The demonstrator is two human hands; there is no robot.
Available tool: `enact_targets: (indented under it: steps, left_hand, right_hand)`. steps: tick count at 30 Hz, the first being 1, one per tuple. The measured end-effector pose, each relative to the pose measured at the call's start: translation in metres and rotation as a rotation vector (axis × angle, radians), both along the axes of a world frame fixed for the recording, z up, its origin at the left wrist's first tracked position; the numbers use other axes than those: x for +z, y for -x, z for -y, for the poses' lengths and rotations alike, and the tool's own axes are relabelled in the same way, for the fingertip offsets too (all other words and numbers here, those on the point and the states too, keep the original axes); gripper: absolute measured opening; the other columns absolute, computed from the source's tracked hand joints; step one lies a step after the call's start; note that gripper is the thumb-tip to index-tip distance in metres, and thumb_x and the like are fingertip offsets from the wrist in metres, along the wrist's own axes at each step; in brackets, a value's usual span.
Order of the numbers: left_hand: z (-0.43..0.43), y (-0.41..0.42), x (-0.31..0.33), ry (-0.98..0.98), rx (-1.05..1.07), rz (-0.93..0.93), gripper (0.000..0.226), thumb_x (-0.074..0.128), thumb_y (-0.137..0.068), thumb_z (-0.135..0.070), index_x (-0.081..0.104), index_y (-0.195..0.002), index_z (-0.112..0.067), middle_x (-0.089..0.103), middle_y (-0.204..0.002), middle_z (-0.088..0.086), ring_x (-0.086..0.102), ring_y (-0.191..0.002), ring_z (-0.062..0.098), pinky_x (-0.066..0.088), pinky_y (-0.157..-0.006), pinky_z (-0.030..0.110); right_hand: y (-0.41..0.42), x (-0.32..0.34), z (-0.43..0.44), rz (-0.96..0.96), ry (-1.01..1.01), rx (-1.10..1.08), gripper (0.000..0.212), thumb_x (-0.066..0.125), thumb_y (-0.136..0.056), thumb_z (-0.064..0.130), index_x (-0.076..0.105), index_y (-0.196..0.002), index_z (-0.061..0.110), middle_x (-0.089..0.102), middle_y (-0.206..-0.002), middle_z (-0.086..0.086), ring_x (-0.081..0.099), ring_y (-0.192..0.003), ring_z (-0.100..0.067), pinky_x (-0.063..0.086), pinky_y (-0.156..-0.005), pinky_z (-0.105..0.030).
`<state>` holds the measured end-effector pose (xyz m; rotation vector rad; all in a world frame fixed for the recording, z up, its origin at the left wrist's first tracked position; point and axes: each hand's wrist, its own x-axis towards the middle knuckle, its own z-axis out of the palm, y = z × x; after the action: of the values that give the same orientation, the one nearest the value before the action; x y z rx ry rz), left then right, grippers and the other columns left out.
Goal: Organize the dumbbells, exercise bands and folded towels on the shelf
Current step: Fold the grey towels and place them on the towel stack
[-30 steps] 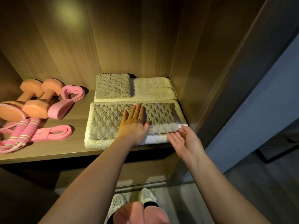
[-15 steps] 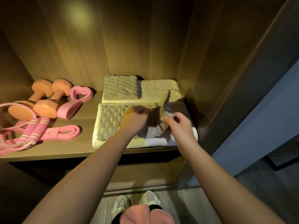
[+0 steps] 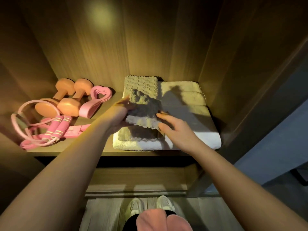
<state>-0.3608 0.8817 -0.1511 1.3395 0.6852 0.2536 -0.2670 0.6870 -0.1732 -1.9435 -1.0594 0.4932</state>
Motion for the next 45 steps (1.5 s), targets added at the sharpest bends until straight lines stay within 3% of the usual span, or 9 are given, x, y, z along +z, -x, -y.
enact_targets:
  steps: [7,13,17,22,28,33,35,38,45]
  left_hand:
    - [-0.013,0.012,-0.027,-0.149,0.048,-0.245,0.06,0.045,-0.097,0.0,0.029,-0.151,-0.019,0.057,-0.125,0.011,0.052,-0.081,0.02,0.039,-0.062,0.028]
    - [-0.017,0.009,-0.029,-0.486,0.005,-0.382,0.039,0.045,-0.098,-0.008,0.045,-0.136,-0.015,0.056,-0.083,0.005,0.042,-0.054,0.012,0.039,-0.043,0.02]
    - [-0.022,0.016,-0.03,-0.796,0.059,-0.586,0.038,0.063,-0.089,-0.035,0.047,-0.112,-0.01,0.062,-0.092,0.01,0.065,-0.079,0.027,0.059,-0.072,0.041]
    - [-0.025,0.012,-0.023,-0.626,0.051,-0.583,0.038,0.064,-0.089,-0.035,0.059,-0.094,0.003,0.064,-0.063,0.009,0.062,-0.048,0.016,0.051,-0.044,0.025]
    - [-0.029,-0.006,-0.009,-0.336,-0.048,-0.682,0.066,0.062,-0.091,-0.044,0.042,-0.131,0.005,0.051,-0.074,0.008,0.043,-0.057,0.014,0.037,-0.033,0.014]
    - [-0.027,-0.027,-0.013,-0.251,0.048,-0.496,0.066,0.064,-0.09,-0.039,0.043,-0.14,-0.001,0.054,-0.133,0.014,0.055,-0.12,0.033,0.048,-0.096,0.036]
    - [-0.018,-0.029,-0.011,-0.126,0.019,-0.533,0.065,0.05,-0.098,-0.045,0.036,-0.145,-0.002,0.054,-0.133,0.011,0.059,-0.106,0.029,0.042,-0.103,0.034]
    - [-0.014,-0.027,-0.026,-0.404,0.174,-0.488,0.047,0.051,-0.099,-0.04,0.053,-0.129,-0.003,0.057,-0.089,-0.001,0.053,-0.074,0.02,0.052,-0.07,0.025]
    - [0.021,0.024,-0.004,-1.147,0.192,-0.02,0.036,0.049,-0.097,-0.041,0.049,-0.106,-0.007,0.063,-0.08,0.011,0.059,-0.07,0.03,0.051,-0.063,0.046]
  right_hand:
    - [0.009,-0.023,-0.011,0.276,0.19,0.12,0.049,0.045,-0.099,0.041,0.039,-0.147,0.032,0.021,-0.159,0.014,0.019,-0.146,-0.006,0.024,-0.118,-0.048]
    - [0.009,-0.02,-0.011,0.37,0.247,0.138,0.052,0.046,-0.099,0.037,0.034,-0.149,0.032,0.016,-0.161,0.013,0.013,-0.148,-0.008,0.018,-0.119,-0.047]
    - [0.012,-0.024,-0.013,0.455,0.315,0.162,0.055,0.044,-0.099,0.035,0.028,-0.152,0.031,0.009,-0.163,0.01,0.004,-0.149,-0.01,0.01,-0.121,-0.046]
    - [0.014,-0.024,-0.014,0.51,0.365,0.171,0.057,0.045,-0.099,0.037,0.027,-0.152,0.027,0.003,-0.163,0.007,0.001,-0.15,-0.014,0.01,-0.119,-0.049]
    - [0.013,-0.024,-0.013,0.535,0.364,0.157,0.056,0.045,-0.098,0.038,0.03,-0.15,0.026,0.027,-0.158,0.002,0.021,-0.145,-0.02,0.019,-0.117,-0.047]
    - [0.013,-0.03,-0.013,0.557,0.353,0.135,0.056,0.047,-0.096,0.037,0.031,-0.149,0.028,0.04,-0.148,0.003,0.034,-0.138,-0.019,0.019,-0.116,-0.045]
    - [0.013,-0.031,-0.011,0.556,0.338,0.135,0.057,0.048,-0.096,0.037,0.031,-0.149,0.028,0.038,-0.15,0.004,0.032,-0.14,-0.019,0.018,-0.116,-0.046]
    - [0.012,-0.033,-0.009,0.554,0.332,0.153,0.058,0.047,-0.097,0.037,0.028,-0.151,0.028,0.03,-0.155,0.005,0.024,-0.144,-0.018,0.018,-0.116,-0.045]
    - [0.012,-0.008,0.02,0.151,-0.012,0.086,0.063,0.059,-0.093,0.024,0.031,-0.15,0.03,0.029,-0.155,0.007,0.029,-0.14,-0.006,0.028,-0.115,-0.024]
